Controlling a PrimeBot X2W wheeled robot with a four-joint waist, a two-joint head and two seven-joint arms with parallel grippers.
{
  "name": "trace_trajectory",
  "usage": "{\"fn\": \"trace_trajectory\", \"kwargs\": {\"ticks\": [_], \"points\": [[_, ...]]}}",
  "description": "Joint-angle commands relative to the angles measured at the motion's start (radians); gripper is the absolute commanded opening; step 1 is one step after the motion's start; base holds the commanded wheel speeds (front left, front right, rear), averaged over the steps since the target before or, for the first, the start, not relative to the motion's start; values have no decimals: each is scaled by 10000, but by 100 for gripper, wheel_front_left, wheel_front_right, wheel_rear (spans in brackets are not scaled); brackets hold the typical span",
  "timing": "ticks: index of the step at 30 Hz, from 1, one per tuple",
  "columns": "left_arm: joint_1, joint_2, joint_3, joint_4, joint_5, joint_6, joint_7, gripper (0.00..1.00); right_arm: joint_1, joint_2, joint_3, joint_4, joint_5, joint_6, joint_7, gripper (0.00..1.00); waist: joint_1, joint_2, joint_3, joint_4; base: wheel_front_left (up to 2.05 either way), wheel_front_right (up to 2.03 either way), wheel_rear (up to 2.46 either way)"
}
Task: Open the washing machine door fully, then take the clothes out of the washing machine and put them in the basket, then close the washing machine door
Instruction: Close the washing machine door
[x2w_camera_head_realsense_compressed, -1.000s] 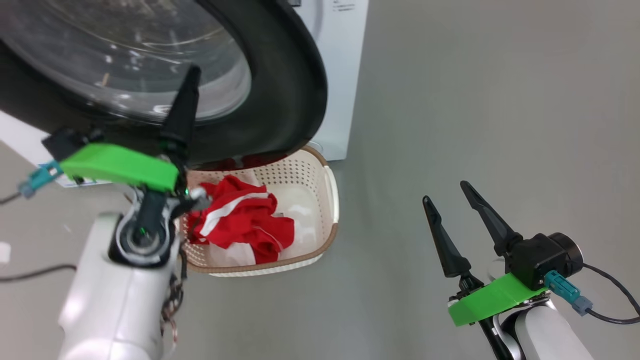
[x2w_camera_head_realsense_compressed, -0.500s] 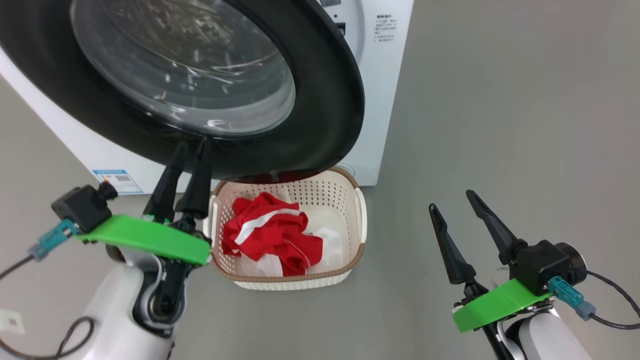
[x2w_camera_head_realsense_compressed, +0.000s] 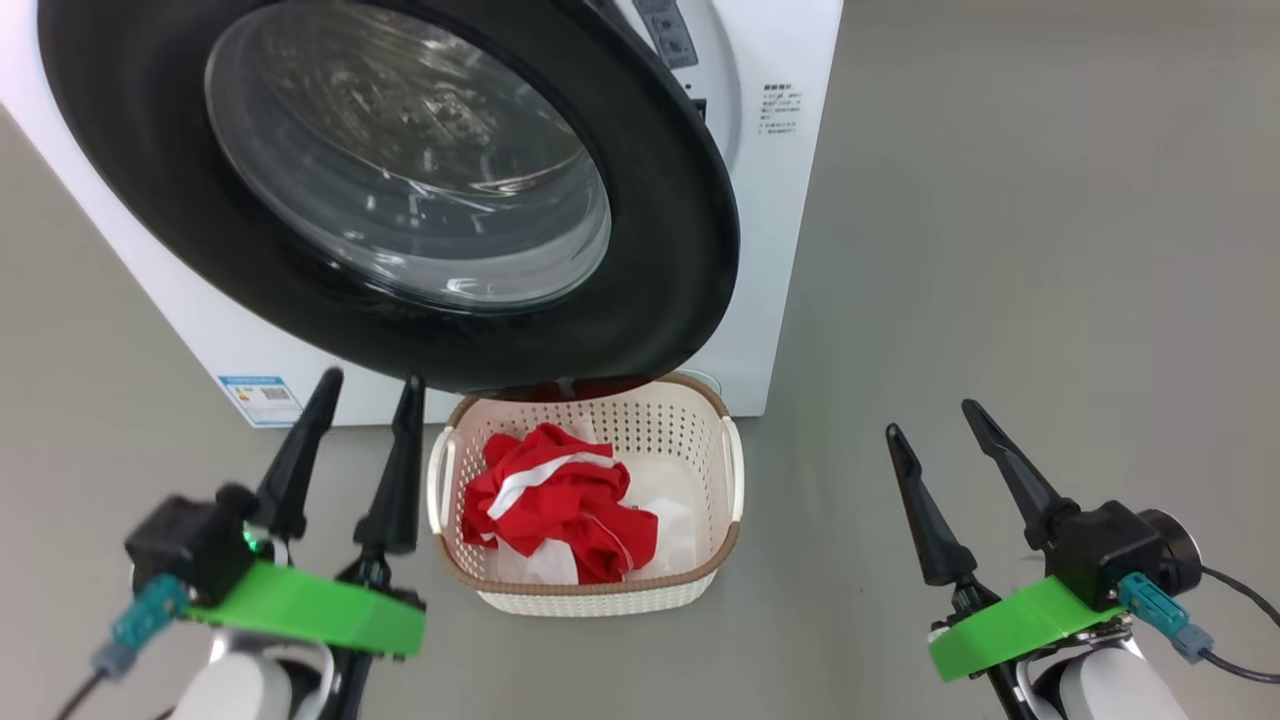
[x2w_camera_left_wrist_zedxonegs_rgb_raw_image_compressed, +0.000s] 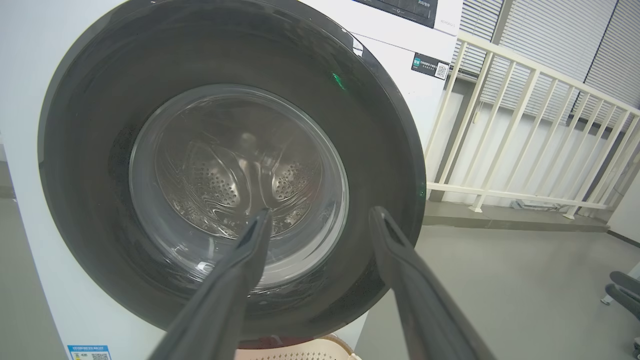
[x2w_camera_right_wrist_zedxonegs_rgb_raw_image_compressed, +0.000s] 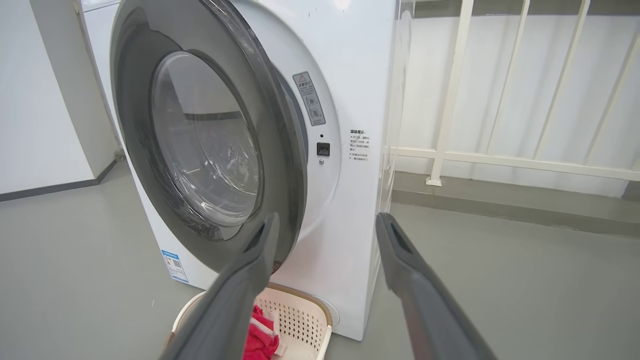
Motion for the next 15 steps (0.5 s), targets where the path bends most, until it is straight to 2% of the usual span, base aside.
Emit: {"fn": "trace_trajectory", "kwargs": {"ticks": [1,6,15], "points": [[202,201,493,-480,474,128,-89,100,9,-8,115,-309,-102,46,-63,100,0,-1,-123,29,0,0,0],[1099,86,656,-847,1438,401,-90,100,266,-8,-144,-462,-219,46,-63,100,0,-1,-401,64,0,0,0],[2278,-149,1254,-1491,2282,714,-90,100,725,-8,-534,-1030,-269,46,-63,100,0,-1,-741,32,0,0,0]]}}
